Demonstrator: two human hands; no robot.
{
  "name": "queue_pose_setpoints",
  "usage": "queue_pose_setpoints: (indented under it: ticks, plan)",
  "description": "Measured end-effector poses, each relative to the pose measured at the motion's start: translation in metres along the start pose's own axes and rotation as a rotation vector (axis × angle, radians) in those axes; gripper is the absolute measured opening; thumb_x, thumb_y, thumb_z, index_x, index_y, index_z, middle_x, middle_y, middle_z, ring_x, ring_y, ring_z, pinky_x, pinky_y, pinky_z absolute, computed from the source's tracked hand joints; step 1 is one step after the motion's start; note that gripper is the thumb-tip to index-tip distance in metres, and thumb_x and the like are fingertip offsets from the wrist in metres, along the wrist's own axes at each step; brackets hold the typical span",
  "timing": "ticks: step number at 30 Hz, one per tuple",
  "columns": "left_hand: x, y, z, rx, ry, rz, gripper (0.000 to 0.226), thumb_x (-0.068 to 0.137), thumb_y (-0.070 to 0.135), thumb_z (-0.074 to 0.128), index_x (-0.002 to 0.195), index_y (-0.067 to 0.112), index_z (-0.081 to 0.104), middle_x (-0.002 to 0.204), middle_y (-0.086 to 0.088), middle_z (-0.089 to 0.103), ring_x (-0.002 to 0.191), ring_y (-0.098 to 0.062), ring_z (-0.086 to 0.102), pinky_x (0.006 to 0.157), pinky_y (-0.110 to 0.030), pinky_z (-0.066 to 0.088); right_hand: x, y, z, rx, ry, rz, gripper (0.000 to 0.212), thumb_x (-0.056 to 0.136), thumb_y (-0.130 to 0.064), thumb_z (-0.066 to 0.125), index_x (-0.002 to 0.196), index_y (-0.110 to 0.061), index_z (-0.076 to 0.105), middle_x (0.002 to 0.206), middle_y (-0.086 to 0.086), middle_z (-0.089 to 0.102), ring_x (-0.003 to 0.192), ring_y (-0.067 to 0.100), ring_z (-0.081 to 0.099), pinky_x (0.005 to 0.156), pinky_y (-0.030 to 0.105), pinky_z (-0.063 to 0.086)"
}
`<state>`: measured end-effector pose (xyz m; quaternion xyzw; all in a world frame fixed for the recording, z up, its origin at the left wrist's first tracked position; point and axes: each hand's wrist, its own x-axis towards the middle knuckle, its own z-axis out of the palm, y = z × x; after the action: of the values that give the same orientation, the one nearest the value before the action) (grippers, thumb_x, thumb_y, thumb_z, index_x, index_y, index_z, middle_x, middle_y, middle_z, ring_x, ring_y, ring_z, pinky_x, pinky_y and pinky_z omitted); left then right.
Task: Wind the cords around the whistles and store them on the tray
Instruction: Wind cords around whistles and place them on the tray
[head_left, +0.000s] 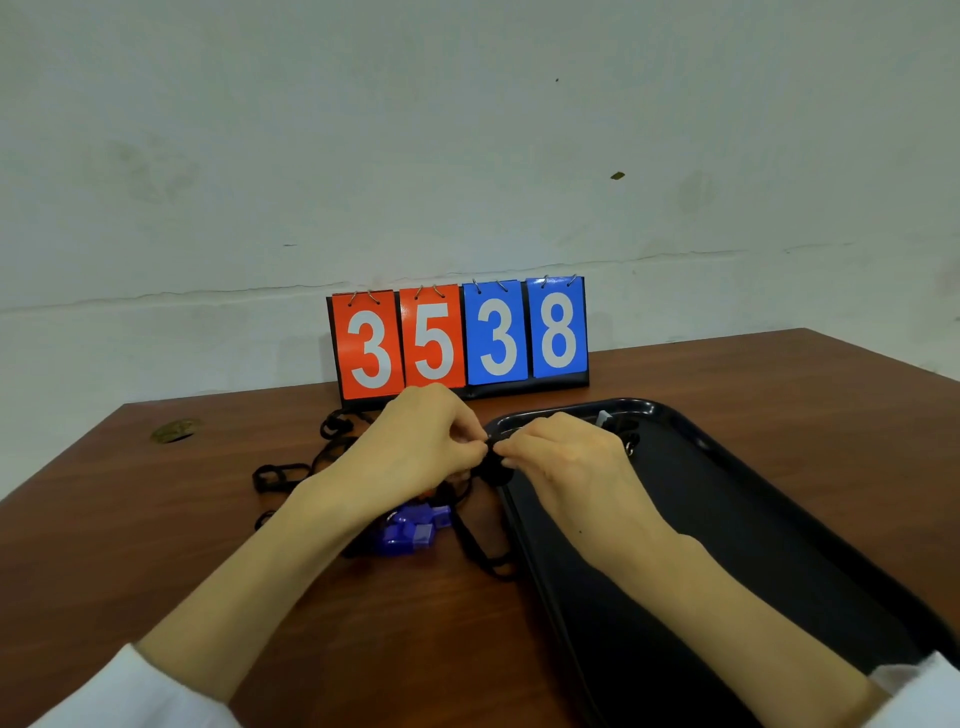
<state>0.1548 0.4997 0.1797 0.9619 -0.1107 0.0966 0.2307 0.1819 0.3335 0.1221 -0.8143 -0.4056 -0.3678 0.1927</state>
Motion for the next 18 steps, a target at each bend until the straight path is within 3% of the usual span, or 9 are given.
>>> queue_pose_setpoints:
  ticks: [4,8,13,15,18]
  plan:
    - [0.002,-0.003,0.005,-0.083,0.045,-0.031,0.014,0.084,0.011,0.065,0.095,0.016,0.073,0.076,0.004,0.07,0.068,-0.007,0.068,0.073,-0.02,0.056,0.0,0.0,-0.002,0.027,0.019,0.007,0.026,0.067,-0.001,0.079,0.091,-0.01,0.073,0.086,0.003,0.072,0.079,0.017,0.069,0.073,0.031,0.058]
    - [0.004,-0.007,0.006,-0.442,0.038,-0.144,0.01,0.084,0.009,0.066,0.09,0.013,0.071,0.077,-0.006,0.073,0.069,-0.015,0.072,0.068,-0.031,0.06,0.002,-0.001,-0.006,0.025,0.062,0.021,0.028,0.065,-0.002,0.081,0.091,-0.011,0.073,0.085,0.001,0.073,0.079,0.014,0.069,0.074,0.029,0.058]
    - [0.001,-0.004,0.002,-0.757,-0.056,-0.24,0.006,0.085,0.007,0.063,0.091,0.005,0.065,0.086,-0.014,0.073,0.075,-0.023,0.073,0.061,-0.027,0.059,0.001,-0.003,-0.006,0.094,0.081,0.045,0.024,0.072,-0.004,0.075,0.095,-0.011,0.072,0.09,0.001,0.072,0.083,0.009,0.068,0.085,0.015,0.048]
    - [0.002,-0.004,0.004,-0.737,0.013,-0.213,0.002,0.086,0.004,0.062,0.088,0.003,0.063,0.085,-0.013,0.073,0.077,-0.021,0.072,0.063,-0.026,0.059,0.002,-0.005,-0.003,0.143,0.114,0.128,0.022,0.074,-0.006,0.074,0.096,-0.012,0.072,0.091,0.0,0.072,0.085,0.007,0.067,0.089,0.013,0.045]
    - [0.004,-0.002,0.015,-0.541,0.224,-0.1,0.007,0.085,0.006,0.063,0.08,0.011,0.062,0.085,0.0,0.072,0.077,-0.005,0.07,0.063,-0.016,0.055,0.005,-0.009,0.001,0.254,0.194,0.296,0.022,0.074,-0.012,0.076,0.096,-0.015,0.071,0.091,-0.004,0.07,0.083,0.002,0.064,0.082,0.01,0.049]
